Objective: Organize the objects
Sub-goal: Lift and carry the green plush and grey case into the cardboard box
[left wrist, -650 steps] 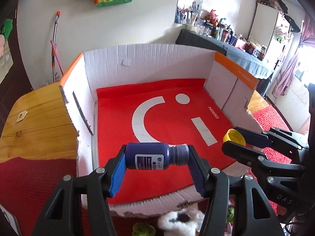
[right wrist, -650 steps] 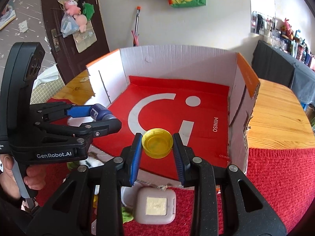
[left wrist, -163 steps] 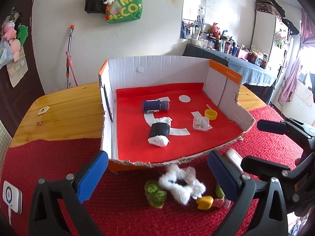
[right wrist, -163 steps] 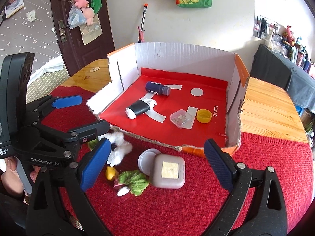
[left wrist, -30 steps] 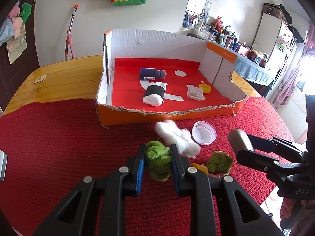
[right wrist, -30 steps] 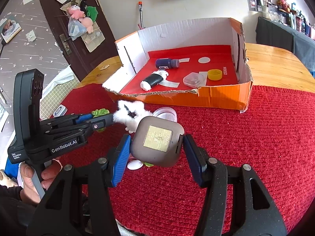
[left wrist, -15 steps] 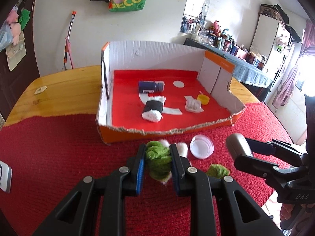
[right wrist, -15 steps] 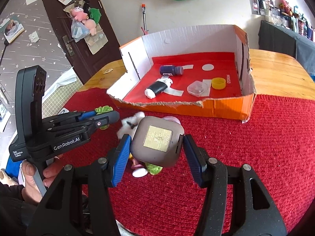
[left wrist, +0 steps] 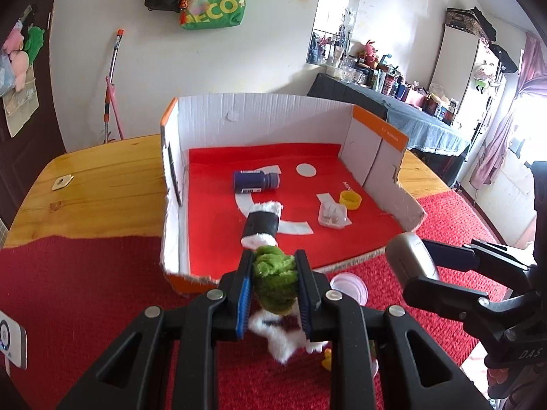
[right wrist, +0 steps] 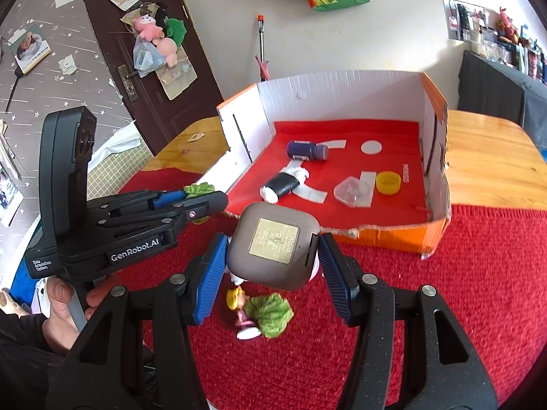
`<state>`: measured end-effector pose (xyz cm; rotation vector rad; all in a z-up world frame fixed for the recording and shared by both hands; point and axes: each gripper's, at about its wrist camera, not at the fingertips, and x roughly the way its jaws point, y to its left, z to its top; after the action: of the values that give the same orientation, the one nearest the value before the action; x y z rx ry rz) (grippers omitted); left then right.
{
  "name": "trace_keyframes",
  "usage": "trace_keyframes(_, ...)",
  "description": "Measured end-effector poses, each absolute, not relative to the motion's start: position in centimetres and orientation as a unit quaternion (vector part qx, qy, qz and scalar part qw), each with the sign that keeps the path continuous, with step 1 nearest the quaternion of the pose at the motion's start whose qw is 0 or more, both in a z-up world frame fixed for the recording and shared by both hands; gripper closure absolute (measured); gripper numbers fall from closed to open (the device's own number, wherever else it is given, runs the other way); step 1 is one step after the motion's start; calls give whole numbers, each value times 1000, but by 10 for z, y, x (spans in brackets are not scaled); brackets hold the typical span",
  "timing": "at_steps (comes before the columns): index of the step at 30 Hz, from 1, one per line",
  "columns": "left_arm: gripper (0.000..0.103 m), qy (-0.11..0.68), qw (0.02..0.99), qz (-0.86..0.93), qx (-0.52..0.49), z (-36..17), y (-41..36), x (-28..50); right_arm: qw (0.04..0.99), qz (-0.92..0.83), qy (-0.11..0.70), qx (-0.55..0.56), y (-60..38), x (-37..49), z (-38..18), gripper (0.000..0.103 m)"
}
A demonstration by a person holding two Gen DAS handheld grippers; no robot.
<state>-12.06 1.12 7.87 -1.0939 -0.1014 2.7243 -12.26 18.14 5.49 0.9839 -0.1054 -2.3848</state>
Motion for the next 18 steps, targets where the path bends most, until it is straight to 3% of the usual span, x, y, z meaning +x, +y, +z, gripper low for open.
trace_keyframes(18, 79, -19, 136, 899, -416, 73, 18, -169, 282, -869, -25, 406, 177, -184, 59, 50)
